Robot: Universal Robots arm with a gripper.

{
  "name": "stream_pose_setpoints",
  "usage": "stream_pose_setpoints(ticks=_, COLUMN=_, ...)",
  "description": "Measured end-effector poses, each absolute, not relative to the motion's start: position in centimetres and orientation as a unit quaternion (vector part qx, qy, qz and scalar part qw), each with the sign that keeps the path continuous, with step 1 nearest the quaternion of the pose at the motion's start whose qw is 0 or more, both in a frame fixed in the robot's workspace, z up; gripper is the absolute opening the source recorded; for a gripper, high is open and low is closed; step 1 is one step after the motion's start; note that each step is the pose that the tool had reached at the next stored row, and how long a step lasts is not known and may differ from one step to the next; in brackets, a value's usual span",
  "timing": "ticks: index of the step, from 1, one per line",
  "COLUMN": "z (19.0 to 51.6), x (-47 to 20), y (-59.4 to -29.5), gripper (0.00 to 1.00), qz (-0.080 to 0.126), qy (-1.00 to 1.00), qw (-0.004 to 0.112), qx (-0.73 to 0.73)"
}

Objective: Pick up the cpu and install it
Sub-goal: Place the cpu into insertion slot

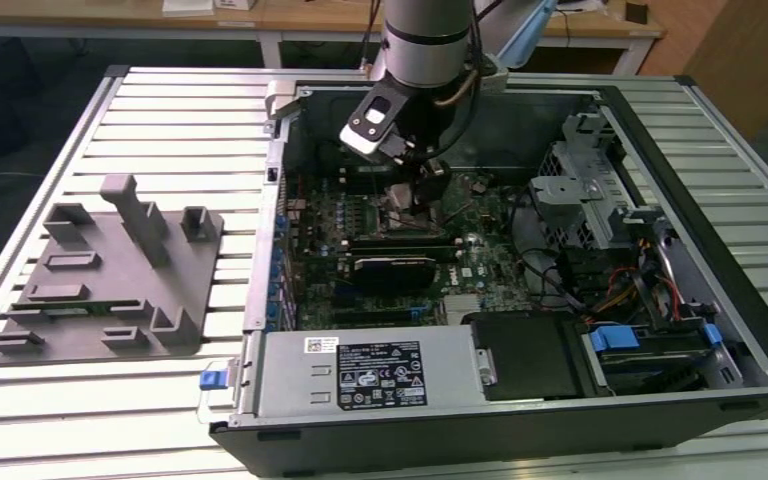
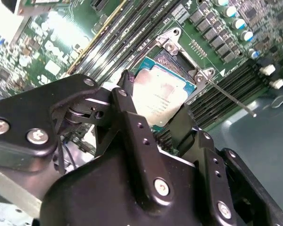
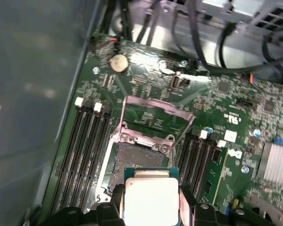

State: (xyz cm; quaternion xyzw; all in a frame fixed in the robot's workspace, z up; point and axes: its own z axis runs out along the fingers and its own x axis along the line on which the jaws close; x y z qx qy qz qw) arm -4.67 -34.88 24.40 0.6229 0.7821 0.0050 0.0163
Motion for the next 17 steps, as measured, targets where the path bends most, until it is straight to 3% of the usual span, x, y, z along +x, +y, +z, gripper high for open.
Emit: stream_pose_setpoints(ticks=17, z=24.21, x=-4.66, y=-34.87, gripper=0.54, qz=0.003, qy=0.702, qw=0.017, qx=0.712)
